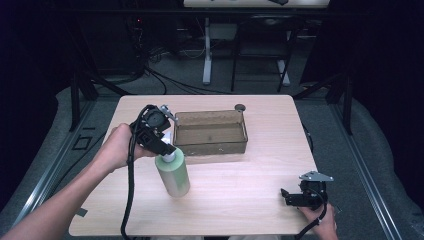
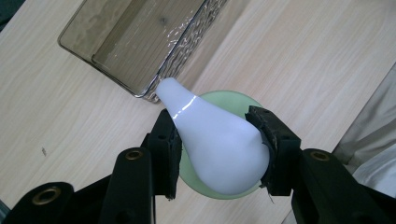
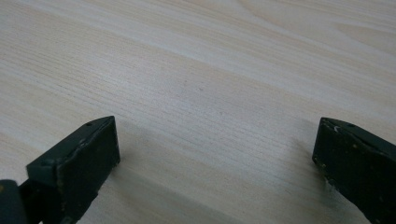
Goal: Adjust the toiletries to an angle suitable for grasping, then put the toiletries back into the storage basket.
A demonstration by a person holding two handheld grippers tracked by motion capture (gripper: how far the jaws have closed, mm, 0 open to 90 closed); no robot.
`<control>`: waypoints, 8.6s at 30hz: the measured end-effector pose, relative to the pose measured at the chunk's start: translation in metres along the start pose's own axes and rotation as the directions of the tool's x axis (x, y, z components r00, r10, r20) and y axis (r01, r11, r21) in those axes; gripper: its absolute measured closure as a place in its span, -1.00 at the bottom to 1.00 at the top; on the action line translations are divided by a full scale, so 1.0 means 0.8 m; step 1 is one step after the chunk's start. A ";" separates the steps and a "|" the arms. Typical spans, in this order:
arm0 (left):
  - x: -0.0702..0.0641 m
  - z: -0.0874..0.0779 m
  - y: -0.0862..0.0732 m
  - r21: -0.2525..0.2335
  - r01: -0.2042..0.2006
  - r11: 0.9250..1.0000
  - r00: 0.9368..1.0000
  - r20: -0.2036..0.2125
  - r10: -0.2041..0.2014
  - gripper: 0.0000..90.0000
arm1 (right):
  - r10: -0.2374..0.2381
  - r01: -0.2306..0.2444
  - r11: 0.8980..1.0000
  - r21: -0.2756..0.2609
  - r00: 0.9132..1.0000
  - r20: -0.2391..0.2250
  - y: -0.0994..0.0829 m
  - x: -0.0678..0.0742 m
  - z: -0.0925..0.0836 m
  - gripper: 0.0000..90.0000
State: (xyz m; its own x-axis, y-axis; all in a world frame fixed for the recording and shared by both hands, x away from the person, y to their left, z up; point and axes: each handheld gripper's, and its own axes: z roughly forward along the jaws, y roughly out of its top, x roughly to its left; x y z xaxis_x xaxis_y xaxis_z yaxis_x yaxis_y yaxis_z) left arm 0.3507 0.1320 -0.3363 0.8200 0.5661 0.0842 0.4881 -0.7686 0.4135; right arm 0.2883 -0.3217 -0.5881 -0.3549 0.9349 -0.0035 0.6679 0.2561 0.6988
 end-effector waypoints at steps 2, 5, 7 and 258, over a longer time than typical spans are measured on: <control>0.000 0.000 0.001 0.007 -0.002 1.000 1.000 -0.002 0.002 0.25 | 0.000 0.000 1.000 0.000 1.000 0.000 0.000 0.000 0.000 -1.00; 0.001 0.000 0.002 0.014 0.003 1.000 1.000 0.001 -0.003 0.25 | -0.001 0.001 1.000 -0.001 1.000 -0.001 0.000 0.000 0.000 -1.00; 0.000 0.000 0.003 0.019 0.008 1.000 1.000 0.001 -0.008 0.25 | -0.001 0.001 1.000 -0.001 1.000 -0.001 0.000 0.000 0.000 -1.00; 0.098 -0.060 0.185 0.156 0.013 0.988 0.975 -0.220 0.022 0.41 | 0.022 -0.022 1.000 -0.013 1.000 0.018 0.006 0.005 0.008 -1.00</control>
State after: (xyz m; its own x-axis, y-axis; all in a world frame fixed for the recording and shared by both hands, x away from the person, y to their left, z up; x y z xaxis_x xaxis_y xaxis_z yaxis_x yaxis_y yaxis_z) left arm 0.4733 0.0768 -0.2253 0.7448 0.6005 0.2909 0.5392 -0.7985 0.2676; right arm 0.2944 -0.3150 -0.5892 -0.3281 0.9446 -0.0009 0.6670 0.2323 0.7079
